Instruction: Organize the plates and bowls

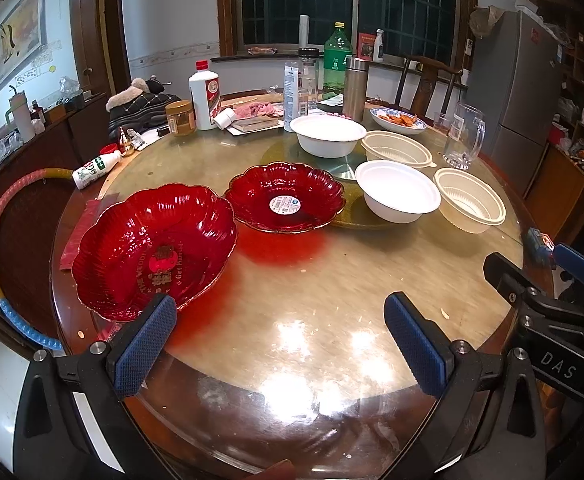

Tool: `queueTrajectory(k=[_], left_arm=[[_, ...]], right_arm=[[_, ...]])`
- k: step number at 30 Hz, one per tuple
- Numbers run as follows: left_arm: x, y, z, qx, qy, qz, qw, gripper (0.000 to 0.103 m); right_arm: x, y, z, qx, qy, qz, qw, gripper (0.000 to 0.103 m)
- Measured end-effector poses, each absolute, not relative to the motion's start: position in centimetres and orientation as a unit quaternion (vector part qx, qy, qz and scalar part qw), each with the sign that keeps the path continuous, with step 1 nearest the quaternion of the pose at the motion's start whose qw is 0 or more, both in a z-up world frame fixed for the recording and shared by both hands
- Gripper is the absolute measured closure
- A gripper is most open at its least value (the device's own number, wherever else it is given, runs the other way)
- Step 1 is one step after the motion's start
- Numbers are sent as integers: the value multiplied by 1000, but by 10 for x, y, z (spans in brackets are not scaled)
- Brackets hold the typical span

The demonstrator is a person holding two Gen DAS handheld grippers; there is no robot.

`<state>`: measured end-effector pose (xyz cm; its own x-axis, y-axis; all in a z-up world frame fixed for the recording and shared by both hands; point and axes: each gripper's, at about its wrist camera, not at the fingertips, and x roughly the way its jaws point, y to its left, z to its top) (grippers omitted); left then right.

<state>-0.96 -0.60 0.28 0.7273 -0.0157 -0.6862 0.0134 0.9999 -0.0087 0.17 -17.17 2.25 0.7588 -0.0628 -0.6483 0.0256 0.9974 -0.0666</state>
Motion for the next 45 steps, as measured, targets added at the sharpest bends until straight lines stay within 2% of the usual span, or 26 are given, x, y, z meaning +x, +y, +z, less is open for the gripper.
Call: queueTrajectory(k=[13, 21, 27, 30, 33, 35, 37, 38, 42, 43, 44, 45], left_arm=[[-17, 8, 9, -7, 359, -34, 933, 0], [-25, 111, 16, -83, 331, 10, 940, 0], [-6, 188, -11, -160, 361, 76, 915, 0], [1, 204, -26, -191, 369, 84, 906, 7], [20, 206, -40, -179, 398, 79, 896, 23], [33, 203, -48, -155, 418, 80, 891, 36], [45, 203, -55, -149, 432, 79, 886, 43], [48, 205, -57, -151, 434, 80, 884, 44], [61, 208, -65, -151, 445, 82, 879, 48], [64, 207, -66, -147, 449, 83, 878, 57], [66, 207, -68, -146, 451, 83, 877, 71], [67, 206, -69, -143, 453, 85, 876, 74]], right_arm=[[2, -172, 23, 5, 342, 17, 940, 0], [44, -143, 4, 112, 420, 150, 888, 0], [79, -85, -20, 134, 478, 215, 841, 0], [98, -58, -32, 148, 496, 236, 822, 1], [119, -39, -45, 163, 514, 249, 805, 2], [132, -30, -52, 166, 525, 246, 797, 8], [142, -21, -60, 167, 539, 241, 790, 16], [147, -16, -65, 164, 546, 238, 787, 23], [159, -4, -77, 157, 558, 229, 782, 39], [159, -4, -79, 155, 560, 229, 781, 48], [161, 0, -82, 149, 563, 227, 781, 59], [163, 2, -83, 144, 564, 225, 782, 65]])
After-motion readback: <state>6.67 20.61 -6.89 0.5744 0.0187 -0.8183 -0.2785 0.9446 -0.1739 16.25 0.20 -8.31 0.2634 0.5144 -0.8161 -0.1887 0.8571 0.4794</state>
